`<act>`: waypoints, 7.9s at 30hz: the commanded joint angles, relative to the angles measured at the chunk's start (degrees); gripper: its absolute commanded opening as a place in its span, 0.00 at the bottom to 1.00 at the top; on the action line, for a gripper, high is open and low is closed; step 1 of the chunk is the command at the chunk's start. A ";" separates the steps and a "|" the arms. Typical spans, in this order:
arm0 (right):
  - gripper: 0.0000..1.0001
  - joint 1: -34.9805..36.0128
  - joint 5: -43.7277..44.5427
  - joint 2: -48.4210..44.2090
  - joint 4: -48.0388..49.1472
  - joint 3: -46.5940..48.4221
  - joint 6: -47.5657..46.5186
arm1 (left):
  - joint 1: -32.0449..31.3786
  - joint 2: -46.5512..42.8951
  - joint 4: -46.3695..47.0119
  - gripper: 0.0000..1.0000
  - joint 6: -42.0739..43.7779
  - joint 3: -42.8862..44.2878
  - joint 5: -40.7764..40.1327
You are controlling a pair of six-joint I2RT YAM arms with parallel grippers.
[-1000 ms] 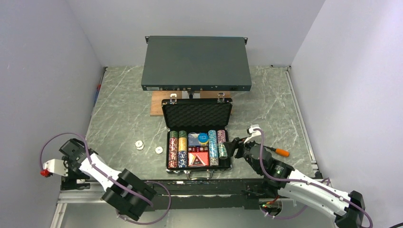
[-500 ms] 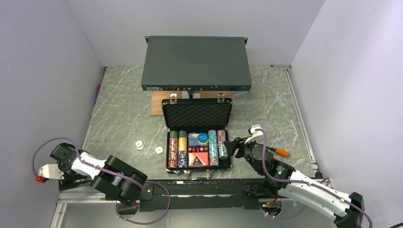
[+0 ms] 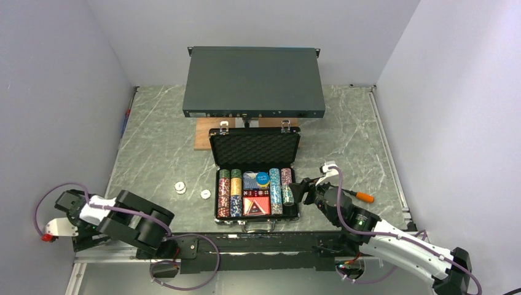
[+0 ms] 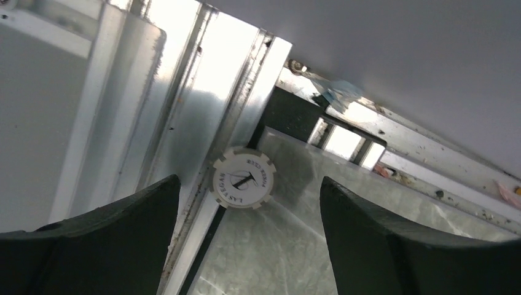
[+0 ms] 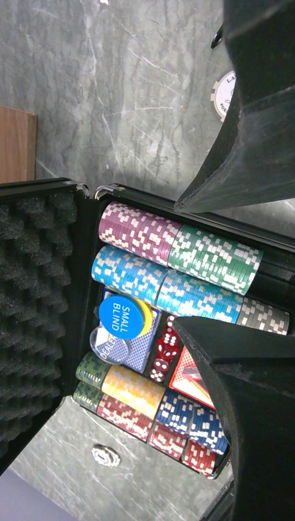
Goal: Pack up texas hold em set
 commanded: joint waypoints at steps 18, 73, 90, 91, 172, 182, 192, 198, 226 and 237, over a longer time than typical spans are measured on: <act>0.65 0.07 0.78 -0.61 2.48 0.84 -0.80 | 3.97 3.92 -0.98 0.50 -1.29 1.23 7.15; 0.65 0.02 -0.22 -1.48 2.63 0.56 -0.93 | -9.60 -3.22 -10.70 0.12 -3.34 3.24 -10.25; 0.65 -0.01 -0.31 -0.79 2.94 0.73 -1.07 | -9.39 9.55 -16.42 0.03 1.00 12.20 -15.49; 0.65 0.04 -0.30 -0.76 2.95 0.66 -1.01 | -9.46 9.84 -17.03 0.03 0.47 12.71 -16.14; 0.67 0.06 0.05 -7.97 0.93 -0.76 -0.52 | -36.73 -10.82 4.82 0.00 73.94 -6.10 6.70; 0.66 -0.05 -0.65 -7.30 1.43 -0.81 -0.76 | -37.24 -13.16 -2.65 0.00 45.37 10.02 -5.90; 0.65 0.00 -1.65 -2.68 3.01 0.02 -1.30 | -37.20 -22.38 -21.45 0.42 7.11 10.13 -3.36; 0.64 0.01 -2.03 -0.88 3.69 0.36 -1.63 | -37.19 -27.39 -29.64 0.79 -7.54 3.27 -8.95; 0.63 0.01 -3.47 2.69 5.57 0.98 -2.24 | -23.34 -24.66 -6.14 0.77 -5.52 -8.01 -12.40; 0.63 -0.02 -3.12 1.71 5.16 0.83 -2.04 | -22.01 -15.65 -8.26 0.80 -7.82 -5.63 -14.22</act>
